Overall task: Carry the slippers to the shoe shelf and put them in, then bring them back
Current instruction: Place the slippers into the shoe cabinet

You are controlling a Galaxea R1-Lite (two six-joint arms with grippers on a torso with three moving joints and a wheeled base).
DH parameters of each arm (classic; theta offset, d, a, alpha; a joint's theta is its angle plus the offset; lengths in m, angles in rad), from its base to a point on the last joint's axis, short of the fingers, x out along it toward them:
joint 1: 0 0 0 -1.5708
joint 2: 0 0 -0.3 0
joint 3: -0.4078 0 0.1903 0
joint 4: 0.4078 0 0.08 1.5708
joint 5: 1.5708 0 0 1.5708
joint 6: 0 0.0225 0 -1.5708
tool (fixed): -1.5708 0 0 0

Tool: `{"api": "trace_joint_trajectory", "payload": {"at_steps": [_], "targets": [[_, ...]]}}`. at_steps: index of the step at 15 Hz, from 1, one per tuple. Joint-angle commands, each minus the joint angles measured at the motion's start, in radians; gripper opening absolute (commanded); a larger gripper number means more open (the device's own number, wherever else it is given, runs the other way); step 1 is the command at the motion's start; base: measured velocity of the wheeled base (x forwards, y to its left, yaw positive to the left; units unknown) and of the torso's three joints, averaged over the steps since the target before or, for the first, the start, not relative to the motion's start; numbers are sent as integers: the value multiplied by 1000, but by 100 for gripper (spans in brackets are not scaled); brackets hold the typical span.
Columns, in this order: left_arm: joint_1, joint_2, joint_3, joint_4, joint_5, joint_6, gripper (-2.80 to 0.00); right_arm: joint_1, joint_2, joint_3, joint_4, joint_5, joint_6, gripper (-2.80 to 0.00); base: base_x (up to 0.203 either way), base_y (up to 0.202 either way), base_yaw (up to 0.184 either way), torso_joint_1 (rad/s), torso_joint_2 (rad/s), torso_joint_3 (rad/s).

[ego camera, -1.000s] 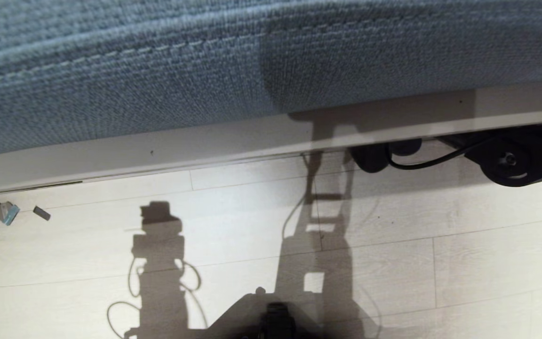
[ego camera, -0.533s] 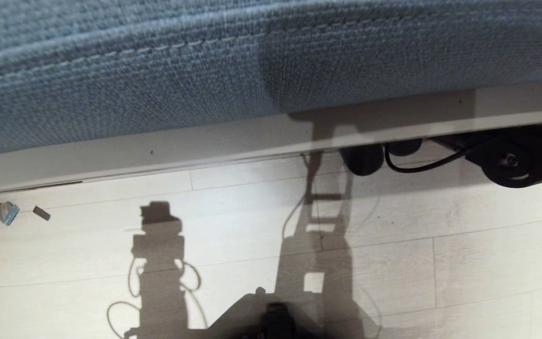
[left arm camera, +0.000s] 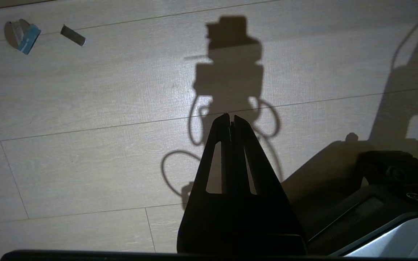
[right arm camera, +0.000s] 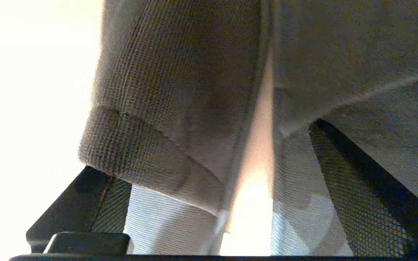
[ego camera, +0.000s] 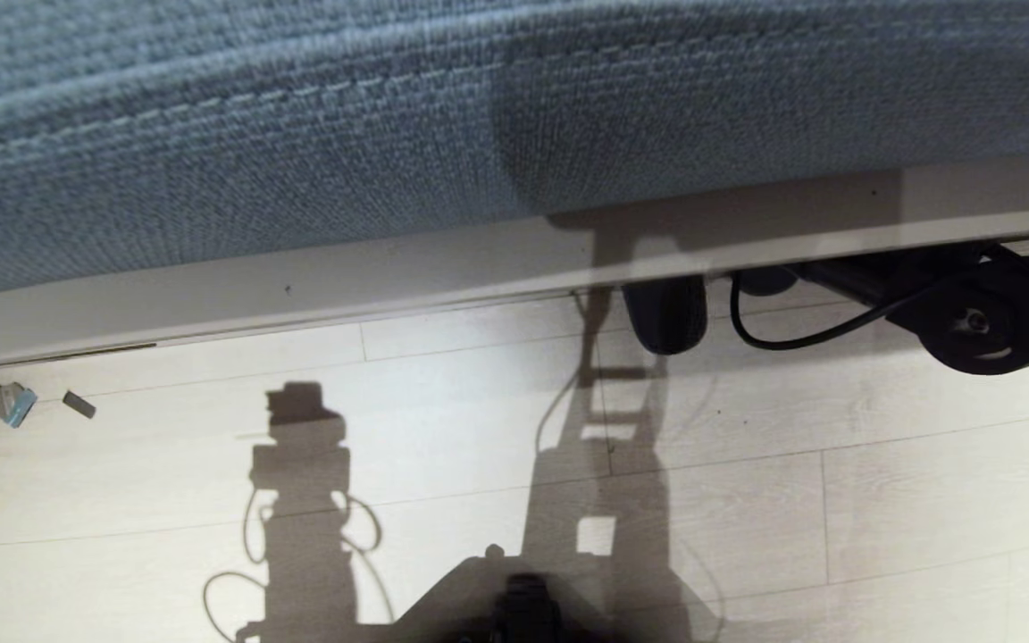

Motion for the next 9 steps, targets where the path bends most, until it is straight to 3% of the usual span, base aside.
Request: {"api": "trace_joint_trajectory", "payload": {"at_steps": [1,4,9], "targets": [[0,-1,8,0,0,0,-280,2,3,1,-9,-43,-1,0,0,0,0,0,0,0],[1,-1,8,0,2,-2,-280,18,4,2,-29,-119,12,0,0,0,0,0,0,0],[1,-1,8,0,2,-3,-280,34,-4,33,-8,-139,12,0,0,0,0,0,0,0]]}}
